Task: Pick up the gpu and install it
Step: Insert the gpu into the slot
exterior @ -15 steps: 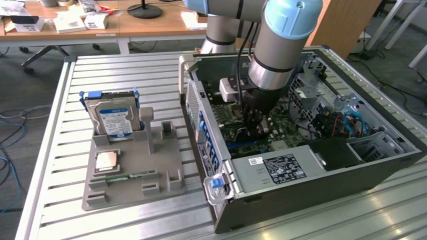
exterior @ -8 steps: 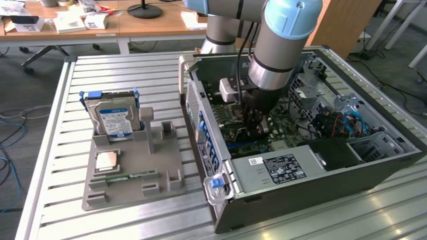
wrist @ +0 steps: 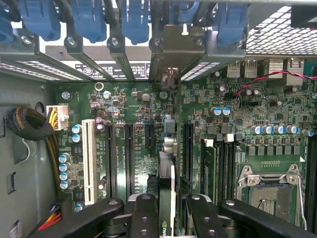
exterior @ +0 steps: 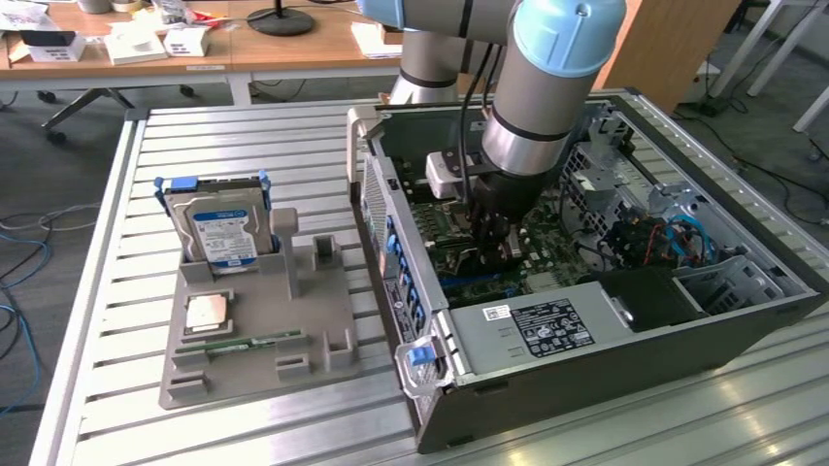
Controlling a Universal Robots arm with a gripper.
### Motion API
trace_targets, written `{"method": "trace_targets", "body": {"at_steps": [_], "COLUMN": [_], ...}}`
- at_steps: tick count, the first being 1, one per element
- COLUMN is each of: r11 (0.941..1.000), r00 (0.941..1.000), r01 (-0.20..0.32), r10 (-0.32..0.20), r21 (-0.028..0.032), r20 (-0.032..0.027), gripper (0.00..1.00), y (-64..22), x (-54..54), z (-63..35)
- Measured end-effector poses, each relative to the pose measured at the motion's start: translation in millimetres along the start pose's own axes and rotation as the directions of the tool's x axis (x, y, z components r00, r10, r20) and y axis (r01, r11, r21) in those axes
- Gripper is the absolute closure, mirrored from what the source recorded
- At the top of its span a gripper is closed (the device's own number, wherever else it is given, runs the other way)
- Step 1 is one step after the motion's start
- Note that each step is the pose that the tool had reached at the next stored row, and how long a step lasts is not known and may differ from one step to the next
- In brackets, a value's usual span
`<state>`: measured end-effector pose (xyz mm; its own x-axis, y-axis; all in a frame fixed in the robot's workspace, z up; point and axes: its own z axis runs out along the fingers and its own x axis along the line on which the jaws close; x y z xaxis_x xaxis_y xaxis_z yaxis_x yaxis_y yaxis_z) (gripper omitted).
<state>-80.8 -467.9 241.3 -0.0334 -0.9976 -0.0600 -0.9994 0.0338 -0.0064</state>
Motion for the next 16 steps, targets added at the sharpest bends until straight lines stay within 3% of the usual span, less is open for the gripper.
{"method": "trace_targets", "body": {"at_steps": [16], "r11": [1.0000], "r00": [1.0000], "r01": [0.000], "r10": [0.000], "r21": [0.0001], "r20": [0.0002], "gripper": [0.74], "y": [0.0], "x": [0.6], "z": [0.0]}}
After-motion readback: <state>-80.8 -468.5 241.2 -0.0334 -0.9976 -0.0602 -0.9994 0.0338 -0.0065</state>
